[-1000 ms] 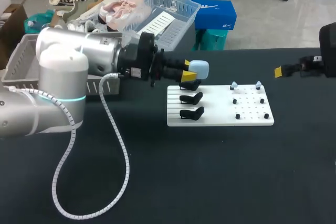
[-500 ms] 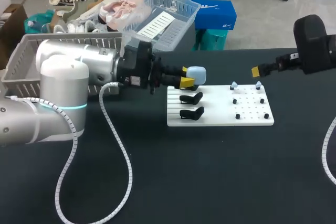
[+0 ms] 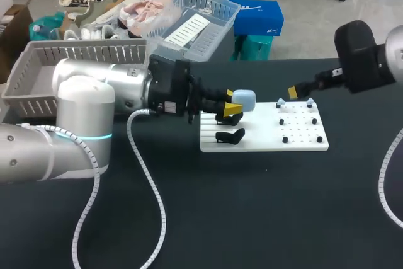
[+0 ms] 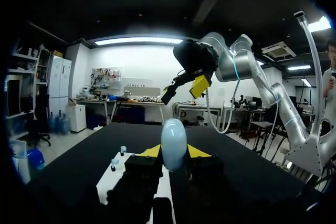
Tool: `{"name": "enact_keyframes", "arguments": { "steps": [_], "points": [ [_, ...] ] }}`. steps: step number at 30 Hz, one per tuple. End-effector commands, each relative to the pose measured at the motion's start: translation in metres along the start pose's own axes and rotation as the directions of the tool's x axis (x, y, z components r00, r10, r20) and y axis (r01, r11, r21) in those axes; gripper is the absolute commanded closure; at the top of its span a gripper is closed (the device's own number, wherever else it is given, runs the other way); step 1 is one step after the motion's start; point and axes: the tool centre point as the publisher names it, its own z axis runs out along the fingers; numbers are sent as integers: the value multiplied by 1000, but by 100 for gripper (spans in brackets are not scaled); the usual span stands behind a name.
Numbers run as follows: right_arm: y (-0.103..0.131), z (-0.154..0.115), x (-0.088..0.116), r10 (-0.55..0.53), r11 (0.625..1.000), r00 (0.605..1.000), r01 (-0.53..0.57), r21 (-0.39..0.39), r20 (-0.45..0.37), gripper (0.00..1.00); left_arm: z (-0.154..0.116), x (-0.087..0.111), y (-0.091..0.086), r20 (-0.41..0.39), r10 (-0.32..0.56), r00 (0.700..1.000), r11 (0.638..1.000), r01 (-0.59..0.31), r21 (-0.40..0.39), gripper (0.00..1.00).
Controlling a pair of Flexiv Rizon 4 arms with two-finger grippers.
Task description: Pick up each earbud case from the left stands, insert the matching earbuds, close the lid, and place the case in the box.
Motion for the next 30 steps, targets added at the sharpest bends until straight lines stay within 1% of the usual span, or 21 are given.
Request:
{"name": "enact_keyframes", "arguments": {
  "steps": [1, 7, 15, 23, 30],
  "points": [
    [8, 0, 5, 0, 997, 1000, 0, 83, -10, 0, 10, 6, 3, 0, -2, 1000, 1000, 2, 6, 100],
    [18, 4, 14, -12, 997, 999, 15, 70, -48, 0, 18, 8, 7, -3, 6, 1000, 1000, -6, 17, 100],
    [33, 13, 24, -27, 999, 996, 30, 31, -88, 0, 21, 11, 15, -11, 16, 1000, 1000, -16, 1, 100],
    [40, 28, 25, -28, 1000, 992, 29, 6, -122, 0, 21, 11, 15, -11, 16, 1000, 1000, -16, 1, 100],
    [41, 42, 20, -28, 999, 990, 24, -26, -140, 0, 21, 11, 15, -11, 16, 1000, 1000, -16, 1, 100]
  ]
}}
